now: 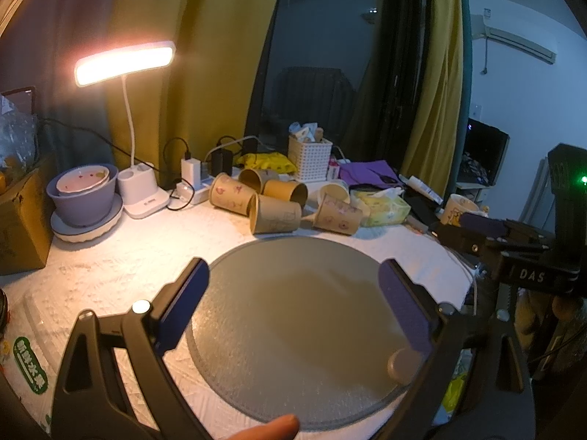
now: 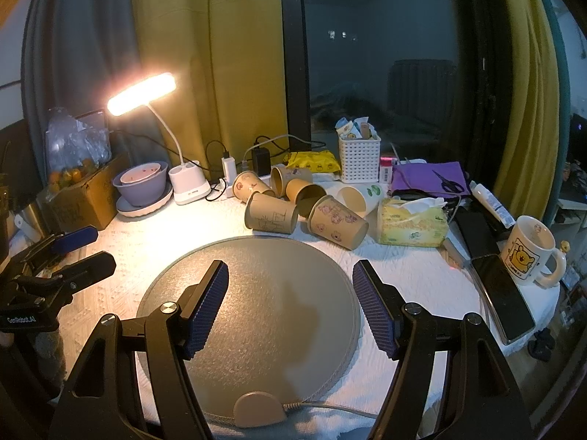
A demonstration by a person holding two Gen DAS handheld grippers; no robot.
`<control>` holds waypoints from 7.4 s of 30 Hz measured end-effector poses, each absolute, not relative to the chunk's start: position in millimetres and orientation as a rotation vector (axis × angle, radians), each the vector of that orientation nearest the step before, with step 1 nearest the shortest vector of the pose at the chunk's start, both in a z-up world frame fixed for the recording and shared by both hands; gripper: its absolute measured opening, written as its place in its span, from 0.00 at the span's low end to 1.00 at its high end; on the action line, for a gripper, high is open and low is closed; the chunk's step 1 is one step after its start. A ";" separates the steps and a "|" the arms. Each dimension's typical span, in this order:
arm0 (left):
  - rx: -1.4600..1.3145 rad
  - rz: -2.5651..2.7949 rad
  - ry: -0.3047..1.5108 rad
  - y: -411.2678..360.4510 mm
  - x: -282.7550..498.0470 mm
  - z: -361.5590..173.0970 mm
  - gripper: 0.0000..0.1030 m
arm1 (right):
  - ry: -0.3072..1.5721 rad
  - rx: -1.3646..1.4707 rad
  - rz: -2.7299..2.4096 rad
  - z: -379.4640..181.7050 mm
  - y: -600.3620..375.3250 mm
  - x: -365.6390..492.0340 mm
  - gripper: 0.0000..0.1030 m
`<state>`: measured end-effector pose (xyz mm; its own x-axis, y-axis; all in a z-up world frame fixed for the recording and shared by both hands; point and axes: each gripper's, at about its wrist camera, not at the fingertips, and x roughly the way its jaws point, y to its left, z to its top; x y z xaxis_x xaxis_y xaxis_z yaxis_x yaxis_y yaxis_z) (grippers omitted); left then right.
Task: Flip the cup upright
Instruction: 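Move the left gripper toward the tipped pink-printed paper cup, then close the left gripper on the pink-printed cup's rim and lift it, then carry the cup over the mat while the right gripper comes to grasp it, then open the left gripper and hold the cup upright with the right gripper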
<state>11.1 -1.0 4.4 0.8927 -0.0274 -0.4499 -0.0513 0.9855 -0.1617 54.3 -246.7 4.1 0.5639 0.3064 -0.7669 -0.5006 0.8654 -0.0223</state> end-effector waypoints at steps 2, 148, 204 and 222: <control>-0.170 0.013 0.472 -1.5 14.1 3.7 0.92 | 0.848 -0.248 0.481 4.0 -245.1 54.8 0.71; -0.152 -0.083 0.583 -53.8 52.6 -58.9 0.63 | 1.034 -0.212 0.719 -18.3 -192.9 93.3 0.71; -0.062 -0.141 0.607 -99.9 17.8 -97.2 0.80 | 1.272 -0.020 0.798 -66.4 -208.9 63.9 0.67; -0.194 -0.058 0.685 -57.4 32.1 -100.4 0.80 | 1.202 -0.110 0.738 -63.9 -201.1 75.8 0.67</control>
